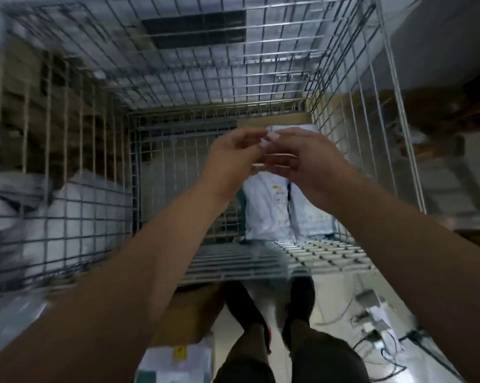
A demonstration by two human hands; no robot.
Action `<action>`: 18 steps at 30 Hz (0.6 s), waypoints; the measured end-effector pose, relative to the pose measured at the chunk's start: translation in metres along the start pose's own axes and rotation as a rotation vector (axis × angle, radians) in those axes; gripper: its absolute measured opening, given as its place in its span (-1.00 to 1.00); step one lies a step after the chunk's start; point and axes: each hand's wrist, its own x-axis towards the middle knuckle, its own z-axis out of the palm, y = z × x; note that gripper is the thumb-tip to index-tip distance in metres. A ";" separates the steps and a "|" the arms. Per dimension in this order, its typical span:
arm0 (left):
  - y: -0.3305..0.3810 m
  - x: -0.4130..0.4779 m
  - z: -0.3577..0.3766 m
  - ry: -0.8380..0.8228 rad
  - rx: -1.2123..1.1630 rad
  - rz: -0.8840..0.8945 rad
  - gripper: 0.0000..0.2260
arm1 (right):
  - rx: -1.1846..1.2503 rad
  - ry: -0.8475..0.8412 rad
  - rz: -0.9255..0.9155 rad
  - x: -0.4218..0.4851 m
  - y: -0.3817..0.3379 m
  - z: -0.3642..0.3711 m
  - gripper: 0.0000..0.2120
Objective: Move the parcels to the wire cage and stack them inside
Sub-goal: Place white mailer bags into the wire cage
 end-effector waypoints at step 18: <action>-0.124 -0.235 0.006 0.231 -0.065 -0.105 -0.85 | -0.058 -0.055 0.078 -0.183 0.129 -0.022 -0.93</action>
